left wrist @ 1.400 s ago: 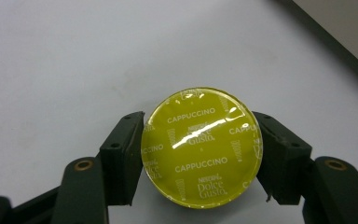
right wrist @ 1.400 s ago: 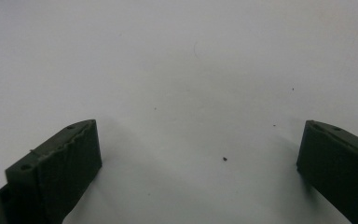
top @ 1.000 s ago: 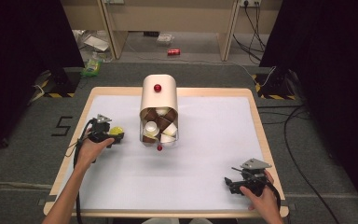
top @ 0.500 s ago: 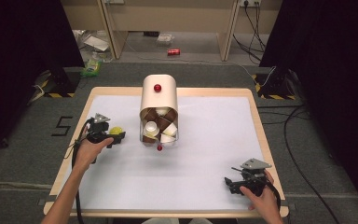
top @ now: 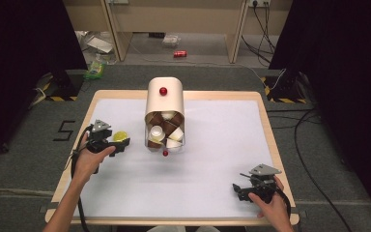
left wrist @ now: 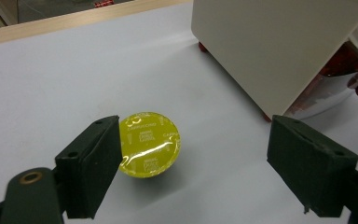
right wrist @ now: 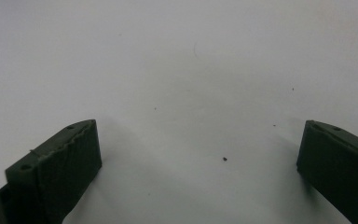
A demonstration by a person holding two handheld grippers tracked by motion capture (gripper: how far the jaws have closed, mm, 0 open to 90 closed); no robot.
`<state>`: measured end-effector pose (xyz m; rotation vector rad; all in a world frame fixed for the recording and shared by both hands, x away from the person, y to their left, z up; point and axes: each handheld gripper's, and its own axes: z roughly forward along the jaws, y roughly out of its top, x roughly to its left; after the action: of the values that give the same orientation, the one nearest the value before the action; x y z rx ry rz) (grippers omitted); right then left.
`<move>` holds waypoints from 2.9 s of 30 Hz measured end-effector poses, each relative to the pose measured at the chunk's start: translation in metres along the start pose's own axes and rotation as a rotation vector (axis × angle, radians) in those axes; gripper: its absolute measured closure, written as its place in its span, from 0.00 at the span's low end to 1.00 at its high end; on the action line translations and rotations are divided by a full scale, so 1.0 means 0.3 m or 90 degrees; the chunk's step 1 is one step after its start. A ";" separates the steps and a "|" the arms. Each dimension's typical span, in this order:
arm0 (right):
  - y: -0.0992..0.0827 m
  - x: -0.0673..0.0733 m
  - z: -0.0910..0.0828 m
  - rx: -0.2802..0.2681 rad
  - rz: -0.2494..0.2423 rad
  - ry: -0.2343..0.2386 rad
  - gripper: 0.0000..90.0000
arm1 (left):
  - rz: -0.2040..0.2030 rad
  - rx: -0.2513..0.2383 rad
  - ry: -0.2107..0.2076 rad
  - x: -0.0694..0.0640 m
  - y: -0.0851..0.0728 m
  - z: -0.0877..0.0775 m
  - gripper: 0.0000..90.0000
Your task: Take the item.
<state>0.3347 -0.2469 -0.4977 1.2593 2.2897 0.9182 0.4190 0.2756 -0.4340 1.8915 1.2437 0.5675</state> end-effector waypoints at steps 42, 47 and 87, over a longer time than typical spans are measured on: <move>0.000 0.000 0.000 0.000 0.000 0.000 0.00 | -0.002 -0.032 -0.015 -0.084 -0.186 -0.101 0.19; 0.000 0.000 0.000 0.000 0.000 0.000 0.00 | -0.004 -0.038 -0.016 -0.090 -0.201 -0.108 0.19; 0.000 0.000 0.000 -0.001 0.000 0.000 0.00 | 0.002 -0.013 -0.021 -0.113 -0.344 -0.102 0.19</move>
<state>0.3346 -0.2469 -0.4978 1.2584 2.2890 0.9185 0.3255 0.2778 -0.4974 1.8789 1.2100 0.5473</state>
